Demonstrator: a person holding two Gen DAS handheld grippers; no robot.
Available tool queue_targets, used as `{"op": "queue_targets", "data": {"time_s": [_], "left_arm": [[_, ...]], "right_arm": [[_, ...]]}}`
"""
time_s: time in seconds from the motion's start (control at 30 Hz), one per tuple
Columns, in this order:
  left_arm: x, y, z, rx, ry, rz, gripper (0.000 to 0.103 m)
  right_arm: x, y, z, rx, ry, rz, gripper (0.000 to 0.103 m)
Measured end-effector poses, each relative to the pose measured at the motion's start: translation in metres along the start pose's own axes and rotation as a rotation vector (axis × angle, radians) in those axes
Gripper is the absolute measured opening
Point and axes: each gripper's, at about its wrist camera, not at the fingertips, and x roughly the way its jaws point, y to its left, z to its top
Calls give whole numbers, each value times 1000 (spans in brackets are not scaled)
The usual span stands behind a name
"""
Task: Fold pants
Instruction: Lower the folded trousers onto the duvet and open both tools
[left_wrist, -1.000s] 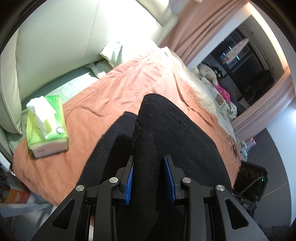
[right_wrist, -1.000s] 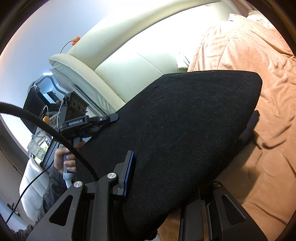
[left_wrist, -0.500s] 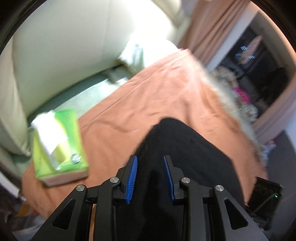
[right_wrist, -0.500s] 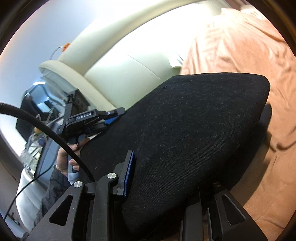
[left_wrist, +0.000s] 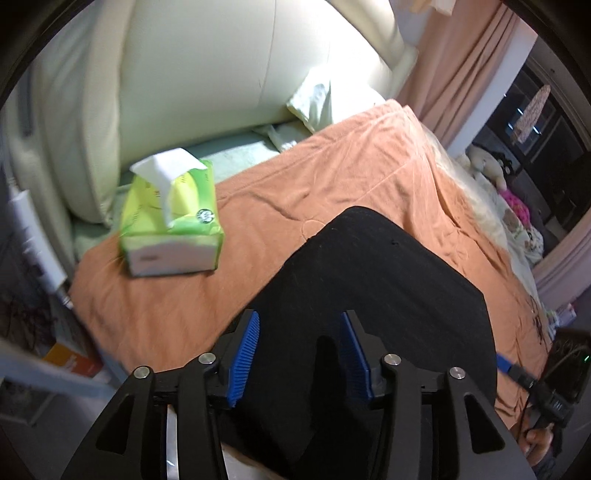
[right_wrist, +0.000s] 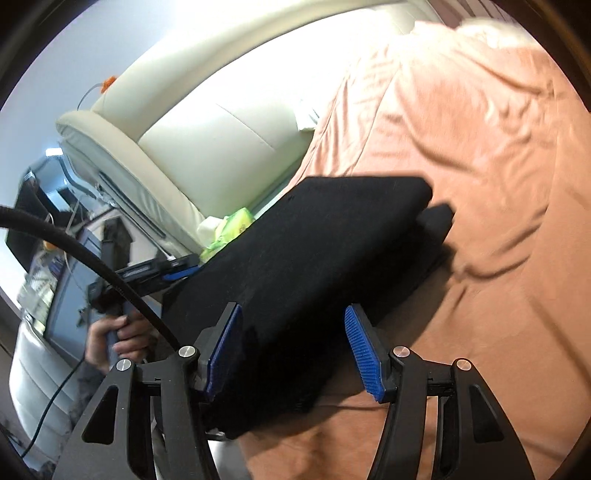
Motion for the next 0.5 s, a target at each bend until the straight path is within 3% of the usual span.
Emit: {"op": "queue_targets", "data": {"time_s": [0.2, 0.4, 0.5], "left_arm": [[-26, -36, -28, 19, -79, 44, 54], [-20, -70, -47, 58, -61, 42, 56], [-14, -77, -54, 64, -45, 57, 56]], "right_arm": [[-21, 22, 22, -130, -5, -47, 56], [5, 43, 43, -267, 54, -90, 56], [16, 44, 48, -272, 69, -84, 56]]}}
